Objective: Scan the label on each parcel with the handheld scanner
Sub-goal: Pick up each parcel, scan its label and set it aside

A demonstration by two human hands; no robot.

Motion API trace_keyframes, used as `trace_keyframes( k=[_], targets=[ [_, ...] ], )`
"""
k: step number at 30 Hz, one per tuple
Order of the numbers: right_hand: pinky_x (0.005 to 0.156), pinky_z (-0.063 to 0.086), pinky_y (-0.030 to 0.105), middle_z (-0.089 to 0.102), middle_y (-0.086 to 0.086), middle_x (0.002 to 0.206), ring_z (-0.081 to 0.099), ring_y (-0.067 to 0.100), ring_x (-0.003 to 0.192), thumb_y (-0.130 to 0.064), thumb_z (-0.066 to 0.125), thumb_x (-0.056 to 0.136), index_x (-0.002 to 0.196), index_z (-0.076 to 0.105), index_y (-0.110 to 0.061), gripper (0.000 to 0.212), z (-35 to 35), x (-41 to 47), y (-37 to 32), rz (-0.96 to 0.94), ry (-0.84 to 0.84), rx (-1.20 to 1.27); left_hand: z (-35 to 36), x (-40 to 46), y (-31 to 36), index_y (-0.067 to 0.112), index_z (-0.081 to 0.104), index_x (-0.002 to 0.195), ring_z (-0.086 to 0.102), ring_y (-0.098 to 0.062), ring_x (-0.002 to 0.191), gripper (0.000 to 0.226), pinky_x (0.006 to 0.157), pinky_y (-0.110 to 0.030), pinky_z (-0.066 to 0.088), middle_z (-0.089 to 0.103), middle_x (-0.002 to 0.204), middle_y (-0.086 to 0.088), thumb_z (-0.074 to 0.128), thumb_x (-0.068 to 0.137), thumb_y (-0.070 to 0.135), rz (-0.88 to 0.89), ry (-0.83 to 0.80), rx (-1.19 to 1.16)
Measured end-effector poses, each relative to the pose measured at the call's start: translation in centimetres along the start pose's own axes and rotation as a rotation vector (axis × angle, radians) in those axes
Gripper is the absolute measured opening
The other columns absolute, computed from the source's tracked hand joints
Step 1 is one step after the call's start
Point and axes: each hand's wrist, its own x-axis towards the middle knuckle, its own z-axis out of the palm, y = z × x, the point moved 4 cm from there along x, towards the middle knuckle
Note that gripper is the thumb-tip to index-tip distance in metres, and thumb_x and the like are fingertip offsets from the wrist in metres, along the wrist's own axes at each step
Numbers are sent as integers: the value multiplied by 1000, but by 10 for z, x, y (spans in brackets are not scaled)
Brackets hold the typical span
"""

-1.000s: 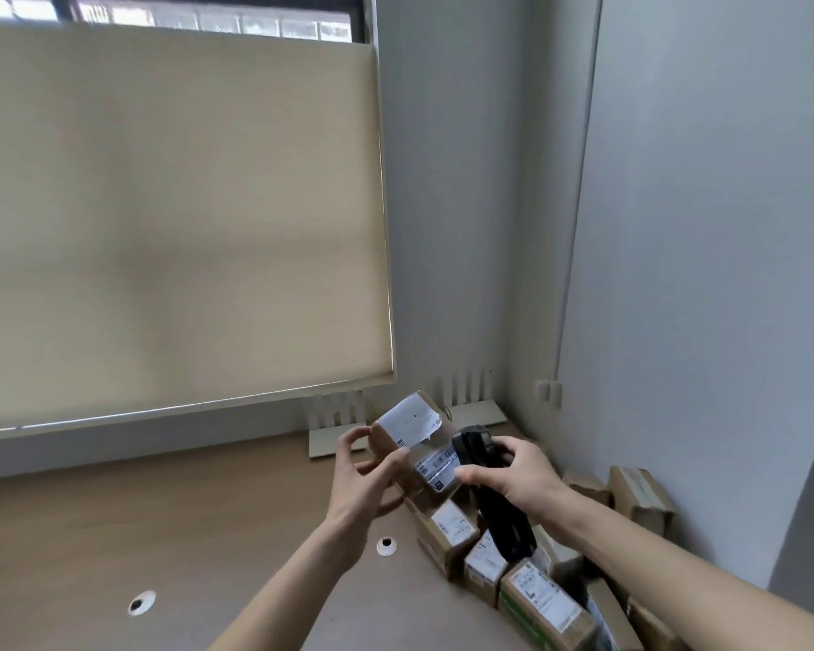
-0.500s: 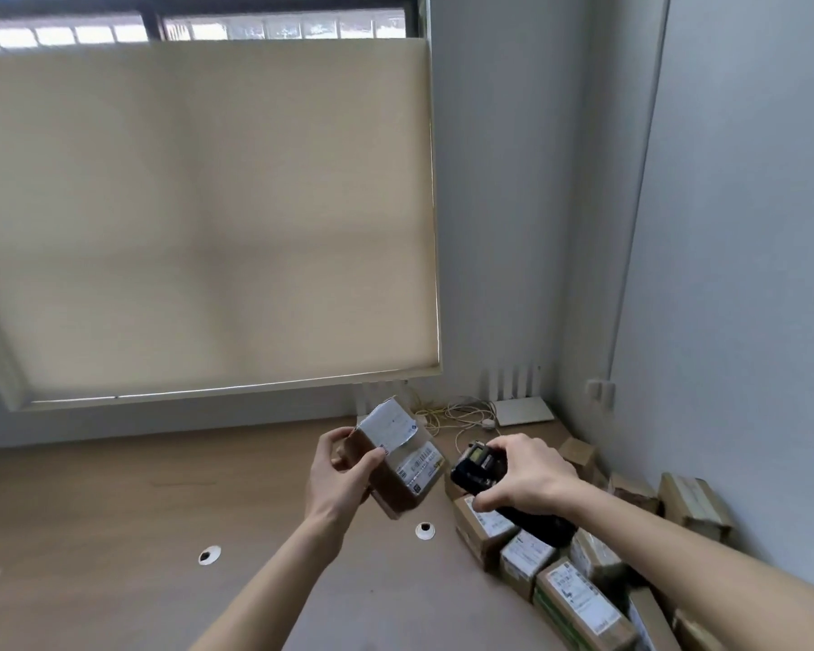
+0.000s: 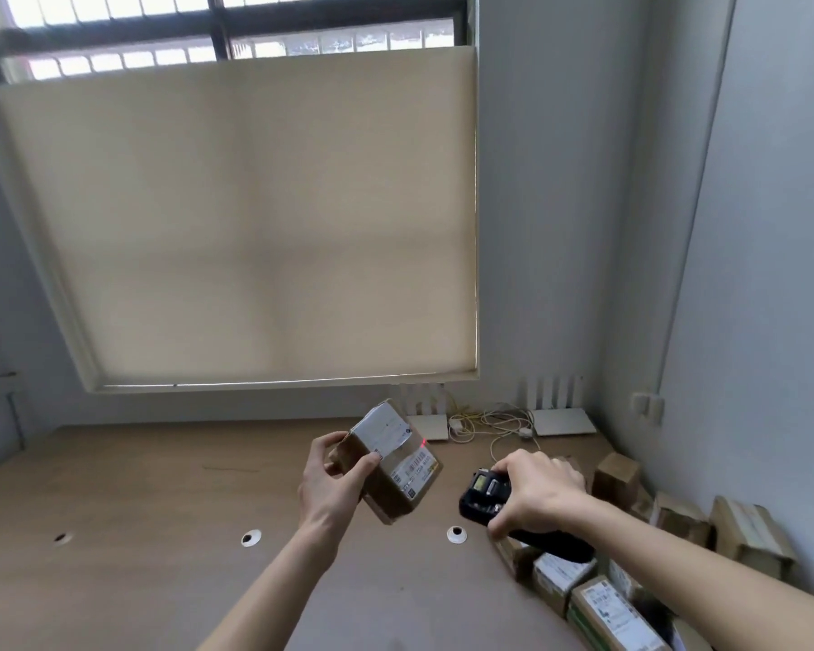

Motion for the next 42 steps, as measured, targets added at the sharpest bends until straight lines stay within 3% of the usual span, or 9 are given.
trace_keyframes(
  k=[13,18,21,26,28,32,37,40,42],
  targets=[
    [74,42,26,73,-8,100,66,18,99,-52,92,52,110,74,-34,63,35,-22,-75,-142,-86,37,-95,-36,-19,48,59,102,69,-26,100,43,85,-50,61,69,107,-7,86,74,31,-26,191,33],
    [79,49,27,71,-10,102,64,16,94,-55,89,54,114,69,-37,66,56,-29,-134,-210,-152,160,-159,-46,-25,45,55,104,68,-25,100,41,69,-37,63,63,114,-4,84,79,30,-45,265,-23],
    [87,57,30,71,-9,102,68,14,96,-53,92,55,111,66,-35,65,68,-34,-193,-271,-217,311,-209,-52,-24,39,53,111,70,-25,97,42,67,-35,63,64,114,-6,81,81,30,-75,327,-83],
    [82,62,30,76,-4,96,74,14,88,-33,97,61,111,72,-23,57,104,-65,-314,-404,-362,641,-313,-72,-23,40,50,127,77,-24,86,55,69,-38,63,70,108,-10,80,82,32,-141,390,-161],
    [70,60,25,77,-5,88,73,9,75,-25,96,66,112,75,-17,51,119,-85,-367,-453,-429,708,-362,-85,-21,38,53,126,75,-21,92,58,75,-37,62,73,107,-3,81,76,36,-184,376,-120],
    [56,50,16,74,-3,83,67,5,62,-18,95,69,111,75,-12,47,149,-128,-464,-530,-525,723,-466,-125,-26,41,52,111,68,-20,101,58,78,-35,53,69,107,2,79,60,43,-290,410,-23],
    [55,50,15,78,0,88,70,5,63,-17,95,68,110,75,-16,47,194,-189,-579,-679,-606,682,-601,-181,-37,27,54,123,68,-19,96,43,76,-37,58,70,109,-2,67,89,50,-318,565,-59],
    [52,49,16,76,-6,76,69,3,58,-14,95,68,106,76,-14,43,231,-228,-647,-751,-667,653,-673,-220,-45,19,51,132,66,-21,106,65,95,-42,57,66,117,-3,77,82,50,-335,663,18],
    [52,49,15,75,-7,74,69,2,58,-16,96,66,105,76,-15,43,255,-250,-687,-793,-707,624,-714,-246,-49,27,47,137,66,-18,108,77,95,-38,56,64,121,0,85,73,48,-347,693,30]
  ],
)
